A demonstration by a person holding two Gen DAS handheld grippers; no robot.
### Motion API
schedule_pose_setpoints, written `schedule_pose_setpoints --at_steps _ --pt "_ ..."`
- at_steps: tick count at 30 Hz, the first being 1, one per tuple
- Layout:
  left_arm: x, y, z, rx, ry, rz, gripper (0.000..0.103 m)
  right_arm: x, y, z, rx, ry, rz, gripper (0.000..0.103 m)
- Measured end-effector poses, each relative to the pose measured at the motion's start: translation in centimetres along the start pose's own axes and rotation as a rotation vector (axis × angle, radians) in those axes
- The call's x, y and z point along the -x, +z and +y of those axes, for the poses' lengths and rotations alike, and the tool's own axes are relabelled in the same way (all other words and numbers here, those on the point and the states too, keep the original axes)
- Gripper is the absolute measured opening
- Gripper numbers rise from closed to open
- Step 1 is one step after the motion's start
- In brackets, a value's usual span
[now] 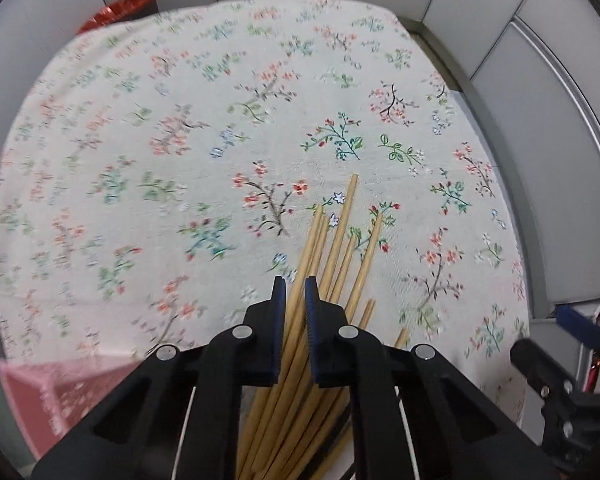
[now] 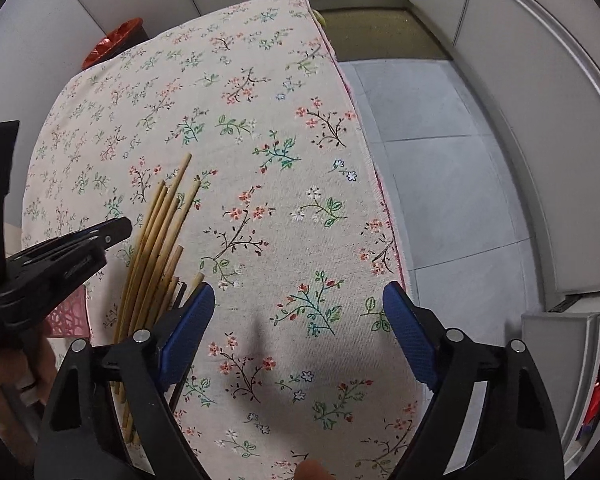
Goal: Organize utensils
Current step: 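Grasp a wooden chopstick from the bundle with the left tool while the right tool grasps another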
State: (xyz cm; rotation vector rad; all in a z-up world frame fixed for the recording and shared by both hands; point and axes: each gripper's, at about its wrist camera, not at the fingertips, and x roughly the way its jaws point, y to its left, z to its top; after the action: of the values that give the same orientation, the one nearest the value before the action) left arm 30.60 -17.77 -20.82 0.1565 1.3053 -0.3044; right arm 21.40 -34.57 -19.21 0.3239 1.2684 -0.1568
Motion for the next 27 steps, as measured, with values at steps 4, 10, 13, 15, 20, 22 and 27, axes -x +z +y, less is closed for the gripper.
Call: schedule_pose_setpoints --at_steps 4,10,13,15,20,22,27 --pt "-1.7 0.8 0.2 0.019 -0.037 0.035 0.006 -0.4 0.3 -0.6 -0.018 0.009 0.005 0.082" --pt "-2.5 1.2 0.1 0.014 0.009 0.035 0.004 -0.7 0.5 -0.9 -0.035 0.012 0.007 0.082" --pt "-2.7 1.7 0.0 0.004 0.022 0.035 0.006 -0.9 0.4 -0.7 -0.038 0.021 0.011 0.082" --pt "-3.0 1.9 -0.2 -0.014 0.032 0.041 0.011 -0.9 0.3 -0.6 -0.039 0.035 0.013 0.082" --pt "-3.6 1.9 -0.1 -0.02 0.046 0.037 0.008 -1.1 0.1 -0.1 -0.054 0.084 0.023 0.082" --pt "-2.7 1.2 0.1 -0.019 0.054 0.007 0.008 -1.5 0.1 0.1 -0.062 0.106 0.034 0.074" --pt "2.4 -0.5 0.0 -0.063 0.062 -0.101 0.007 -2.9 0.0 2.0 -0.059 0.156 0.07 0.057"
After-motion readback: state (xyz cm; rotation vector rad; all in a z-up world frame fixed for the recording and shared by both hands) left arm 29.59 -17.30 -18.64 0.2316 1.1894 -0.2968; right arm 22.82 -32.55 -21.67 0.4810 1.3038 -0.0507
